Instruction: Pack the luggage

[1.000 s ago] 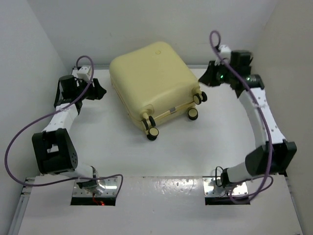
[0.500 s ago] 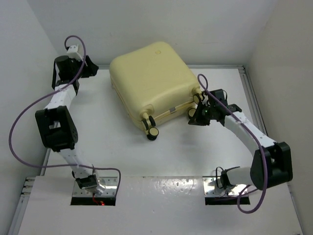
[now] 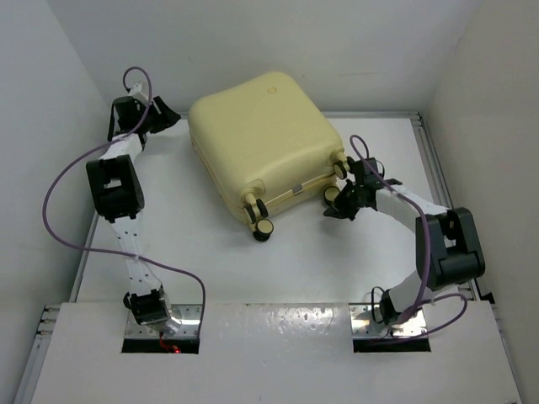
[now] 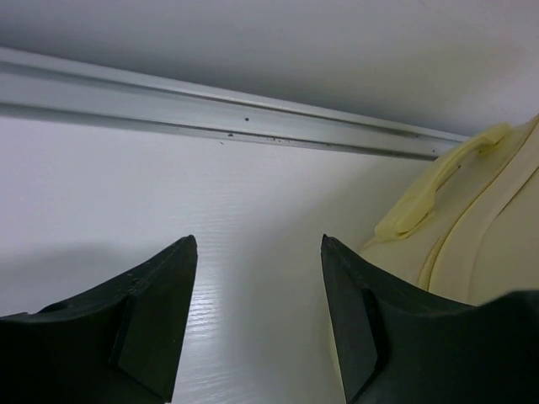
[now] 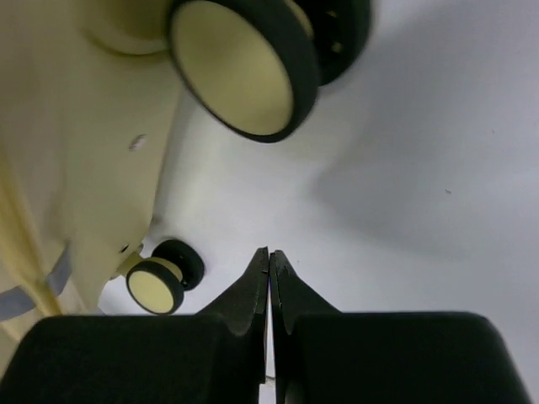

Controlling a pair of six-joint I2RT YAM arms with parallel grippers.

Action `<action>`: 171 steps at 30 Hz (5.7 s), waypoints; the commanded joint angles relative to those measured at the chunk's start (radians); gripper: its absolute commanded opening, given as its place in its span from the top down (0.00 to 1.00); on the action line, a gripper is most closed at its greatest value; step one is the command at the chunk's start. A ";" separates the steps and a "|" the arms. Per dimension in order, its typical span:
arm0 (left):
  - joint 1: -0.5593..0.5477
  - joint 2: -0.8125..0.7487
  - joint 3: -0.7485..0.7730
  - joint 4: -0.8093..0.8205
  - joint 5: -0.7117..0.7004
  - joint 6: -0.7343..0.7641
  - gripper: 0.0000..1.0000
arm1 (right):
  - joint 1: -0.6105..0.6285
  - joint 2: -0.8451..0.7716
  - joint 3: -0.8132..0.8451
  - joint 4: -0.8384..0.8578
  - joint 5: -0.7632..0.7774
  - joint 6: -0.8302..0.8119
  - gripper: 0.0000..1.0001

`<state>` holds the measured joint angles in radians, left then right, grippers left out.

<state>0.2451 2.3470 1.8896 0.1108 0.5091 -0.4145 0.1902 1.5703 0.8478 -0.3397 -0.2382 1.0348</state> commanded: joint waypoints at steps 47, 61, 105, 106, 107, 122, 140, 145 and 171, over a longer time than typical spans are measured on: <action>-0.024 -0.385 -0.567 0.142 0.207 0.135 0.27 | -0.342 0.349 0.438 0.167 -0.470 -0.184 0.77; -0.059 -0.065 -0.126 0.101 0.279 -0.044 0.43 | -0.505 0.298 0.786 -0.387 -0.437 -0.686 0.71; -0.247 -0.129 -0.382 -0.186 0.086 0.204 0.70 | -0.302 -0.053 0.631 -0.347 -0.202 -1.001 0.80; -0.247 -0.129 -0.382 -0.195 0.086 0.188 0.73 | -0.292 -0.123 0.588 -0.270 -0.153 -0.995 0.82; -0.247 -0.141 -0.403 -0.195 0.086 0.172 0.75 | -0.275 -0.157 0.465 -0.192 -0.085 -0.983 0.83; -0.150 -0.224 -0.488 -0.175 0.109 -0.003 1.00 | -0.054 -0.771 -0.042 -0.304 -0.376 -1.151 1.00; -0.061 -0.341 -0.701 -0.132 0.204 -0.104 1.00 | 0.311 -0.488 -0.478 0.658 0.226 -1.004 1.00; -0.012 -0.377 -0.744 -0.123 0.220 -0.104 1.00 | 0.308 -0.304 -0.426 0.843 0.330 -0.961 1.00; 0.052 -0.387 -0.796 -0.022 0.209 -0.268 1.00 | 0.437 -0.376 -0.535 0.749 0.327 -0.668 0.38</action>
<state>0.2504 1.9732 1.1358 0.0952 0.7902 -0.6342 0.5735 1.1675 0.3546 0.3557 0.0055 0.3161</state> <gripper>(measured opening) 0.279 0.611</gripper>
